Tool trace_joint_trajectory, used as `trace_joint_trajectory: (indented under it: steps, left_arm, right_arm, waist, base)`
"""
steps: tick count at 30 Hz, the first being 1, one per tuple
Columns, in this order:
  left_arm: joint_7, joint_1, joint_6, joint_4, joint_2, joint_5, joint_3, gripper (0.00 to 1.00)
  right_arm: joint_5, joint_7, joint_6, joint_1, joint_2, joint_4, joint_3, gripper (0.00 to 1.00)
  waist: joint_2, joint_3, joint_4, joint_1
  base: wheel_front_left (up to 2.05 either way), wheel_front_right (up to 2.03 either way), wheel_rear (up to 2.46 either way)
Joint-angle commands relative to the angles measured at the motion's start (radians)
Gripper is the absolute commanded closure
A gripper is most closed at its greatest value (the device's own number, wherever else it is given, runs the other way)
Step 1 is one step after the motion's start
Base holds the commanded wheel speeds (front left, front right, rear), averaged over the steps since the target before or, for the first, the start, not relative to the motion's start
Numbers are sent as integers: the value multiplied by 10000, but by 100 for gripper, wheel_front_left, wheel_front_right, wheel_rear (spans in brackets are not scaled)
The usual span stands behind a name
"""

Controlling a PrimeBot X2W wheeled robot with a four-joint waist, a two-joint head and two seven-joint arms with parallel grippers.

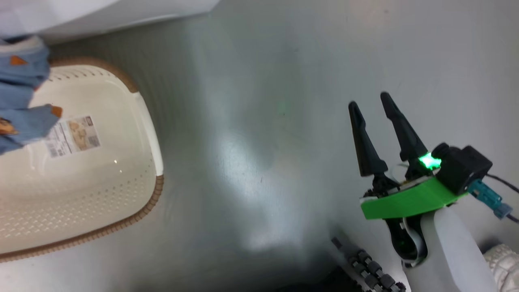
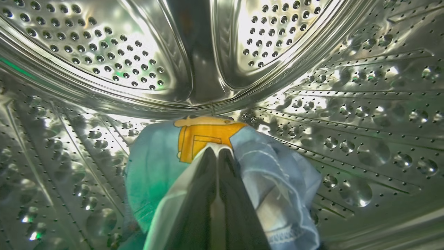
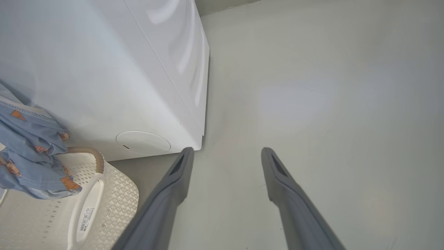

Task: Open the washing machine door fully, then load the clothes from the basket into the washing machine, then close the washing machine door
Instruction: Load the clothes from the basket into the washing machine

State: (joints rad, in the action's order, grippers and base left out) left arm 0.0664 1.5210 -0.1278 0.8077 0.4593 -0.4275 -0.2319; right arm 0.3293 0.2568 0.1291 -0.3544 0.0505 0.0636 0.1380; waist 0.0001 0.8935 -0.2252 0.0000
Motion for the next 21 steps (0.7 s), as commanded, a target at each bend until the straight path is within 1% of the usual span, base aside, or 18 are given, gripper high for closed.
trace_joint_trajectory:
  steps: [1,4,9,12,16,21]
  left_arm:
    - [75,298,-28,-391,553,-304,-12,100]
    - [-28,584,-28,-644,766,-915,-77,100]
    - [-1215,1044,-28,-1439,1463,-949,-765,100]
    - [-1907,1281,-28,-1633,1748,-948,-1191,100]
    - [-2029,1400,-28,-1362,1848,-1223,-1633,100]
    - [-1983,1378,-28,-714,1768,-1658,-1840,100]
  right_arm:
    - [254,49,16,123,-3,-236,261,0]
    - [362,49,16,-2,-3,-226,357,0]
    - [507,49,16,-111,-3,-181,433,0]
    - [573,49,16,-146,-3,-152,459,0]
    - [609,49,16,-190,-3,-129,493,0]
    - [605,49,16,-229,-3,-117,476,0]
  waist:
    - [-1,327,-95,0]
    - [-1,470,-213,0]
    - [-1,604,-370,0]
    - [-1,648,-406,0]
    - [-1,661,-399,0]
    - [-1,652,-353,0]
  base:
    - [0,0,0]
    - [0,0,0]
    - [0,0,0]
    - [0,0,0]
    - [0,0,0]
    - [0,0,0]
